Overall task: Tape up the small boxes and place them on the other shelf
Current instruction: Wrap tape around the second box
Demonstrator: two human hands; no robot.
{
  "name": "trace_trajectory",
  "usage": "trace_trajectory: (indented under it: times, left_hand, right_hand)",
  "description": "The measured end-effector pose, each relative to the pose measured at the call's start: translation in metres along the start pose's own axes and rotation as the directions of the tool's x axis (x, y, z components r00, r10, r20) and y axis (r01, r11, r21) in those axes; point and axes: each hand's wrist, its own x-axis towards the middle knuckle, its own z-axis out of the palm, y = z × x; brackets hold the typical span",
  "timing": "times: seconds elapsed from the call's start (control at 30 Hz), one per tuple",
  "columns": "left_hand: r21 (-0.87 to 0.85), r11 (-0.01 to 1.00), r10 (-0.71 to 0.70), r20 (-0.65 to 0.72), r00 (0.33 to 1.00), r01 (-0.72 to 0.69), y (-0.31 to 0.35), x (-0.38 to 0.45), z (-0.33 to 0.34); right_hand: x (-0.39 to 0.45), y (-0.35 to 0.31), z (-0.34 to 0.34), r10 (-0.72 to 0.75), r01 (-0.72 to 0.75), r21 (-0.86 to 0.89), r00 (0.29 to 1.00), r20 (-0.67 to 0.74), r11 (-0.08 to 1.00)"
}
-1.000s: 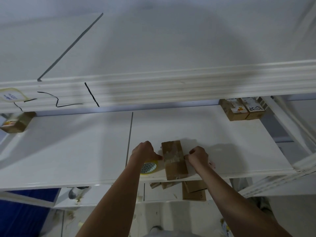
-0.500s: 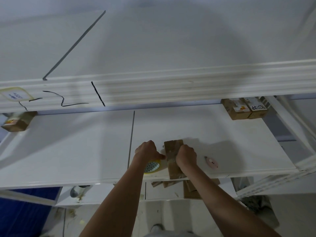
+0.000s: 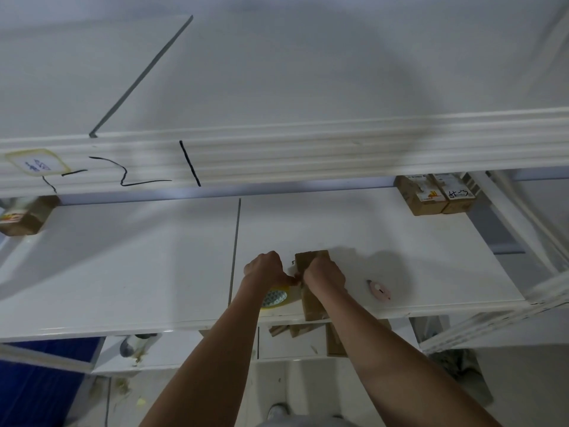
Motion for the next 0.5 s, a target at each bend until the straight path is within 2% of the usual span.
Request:
trace_trajectory:
  times: [0.13, 0.3, 0.43, 0.5]
  left_hand:
    - [-0.104, 0.994, 0.04, 0.062, 0.997, -0.033, -0.01, 0.002, -0.001]
    - [-0.197, 0.978, 0.089, 0.108, 0.99, -0.067, -0.027, 0.004, -0.008]
    - [-0.324, 0.944, 0.11, 0.133, 0.985, -0.061, -0.046, 0.003, -0.012]
    - [-0.359, 0.932, 0.098, 0.138, 0.986, -0.043, -0.053, 0.001, -0.012]
  right_hand:
    - [0.003, 0.0, 0.003, -0.003, 0.003, 0.005, 1.0, 0.01, 1.0]
    - [0.009, -0.001, 0.008, 0.064, -0.066, 0.033, 0.996, 0.058, 0.997]
    - [0.013, -0.002, 0.01, 0.14, -0.13, -0.086, 0.982, 0.124, 0.988]
    - [0.013, -0.002, 0.012, 0.165, -0.153, -0.09, 0.975, 0.146, 0.984]
